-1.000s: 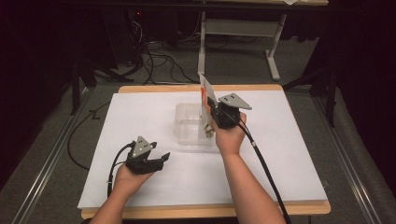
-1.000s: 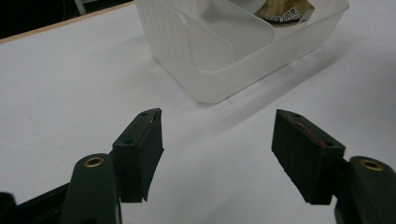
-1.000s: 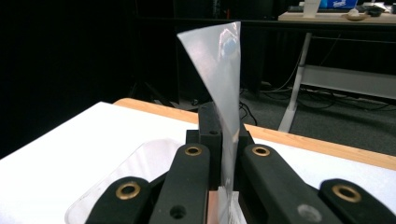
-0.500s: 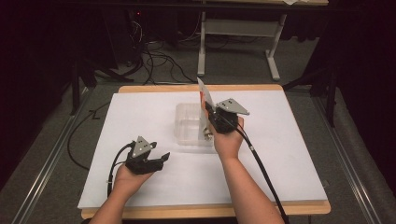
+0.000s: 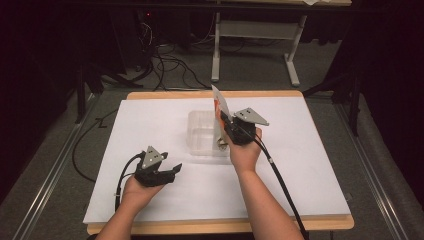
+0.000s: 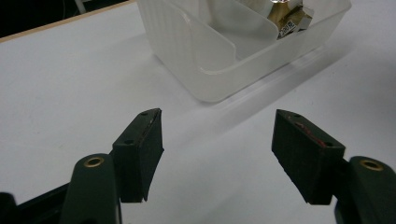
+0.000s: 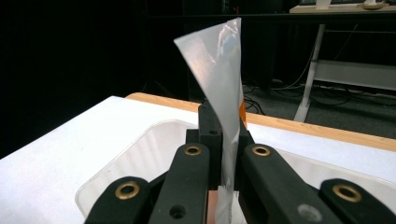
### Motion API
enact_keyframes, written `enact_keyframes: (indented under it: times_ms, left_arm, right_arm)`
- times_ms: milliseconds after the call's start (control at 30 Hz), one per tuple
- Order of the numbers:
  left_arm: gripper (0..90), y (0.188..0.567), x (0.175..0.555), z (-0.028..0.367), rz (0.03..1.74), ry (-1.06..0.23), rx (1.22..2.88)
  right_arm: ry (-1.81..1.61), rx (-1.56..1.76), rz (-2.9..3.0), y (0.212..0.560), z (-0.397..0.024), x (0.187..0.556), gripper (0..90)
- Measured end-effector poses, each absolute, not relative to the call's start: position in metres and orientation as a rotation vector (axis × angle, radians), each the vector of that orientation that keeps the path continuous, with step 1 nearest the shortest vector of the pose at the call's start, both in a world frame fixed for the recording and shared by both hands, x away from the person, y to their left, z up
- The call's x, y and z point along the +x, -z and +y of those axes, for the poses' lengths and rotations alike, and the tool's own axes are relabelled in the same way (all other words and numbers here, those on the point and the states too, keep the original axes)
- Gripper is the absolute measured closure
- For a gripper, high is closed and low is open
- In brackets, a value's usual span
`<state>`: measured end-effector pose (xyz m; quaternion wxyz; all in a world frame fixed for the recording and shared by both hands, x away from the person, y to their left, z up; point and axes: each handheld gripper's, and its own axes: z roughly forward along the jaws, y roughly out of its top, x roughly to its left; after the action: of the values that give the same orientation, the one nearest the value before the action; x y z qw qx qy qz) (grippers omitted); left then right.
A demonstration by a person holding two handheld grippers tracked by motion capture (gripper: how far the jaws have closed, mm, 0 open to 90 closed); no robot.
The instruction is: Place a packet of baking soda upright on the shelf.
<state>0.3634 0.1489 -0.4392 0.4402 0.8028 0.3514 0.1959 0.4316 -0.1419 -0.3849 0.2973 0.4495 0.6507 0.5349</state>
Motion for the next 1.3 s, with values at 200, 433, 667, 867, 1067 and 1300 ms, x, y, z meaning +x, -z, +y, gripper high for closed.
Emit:
enact_keyframes:
  times_ms: [200,433,667,867,1067,1300]
  left_arm:
    - [34.1,0.439,0.364,0.149,0.873,-0.485,1.997]
    - [34.1,0.439,0.364,0.149,0.873,-0.486,1.997]
    - [34.1,0.440,0.364,0.148,0.873,-0.488,1.997]
    - [34.2,0.439,0.364,0.149,0.872,-0.488,1.996]
    - [34.1,0.439,0.364,0.148,0.870,-0.487,1.995]
    - [34.1,0.440,0.364,0.148,0.872,-0.488,1.998]
  right_arm:
    - [-1.425,1.193,1.730,0.387,-0.143,0.431,90.0]
    - [-1.423,1.203,1.729,0.391,-0.144,0.430,90.0]
    - [-1.420,1.209,1.741,0.393,-0.146,0.429,86.9]
    - [-1.393,1.207,1.770,0.395,-0.142,0.423,73.1]
    - [-1.371,1.222,1.820,0.408,-0.141,0.419,80.1]
    - [-1.363,1.235,1.826,0.412,-0.141,0.419,89.8]
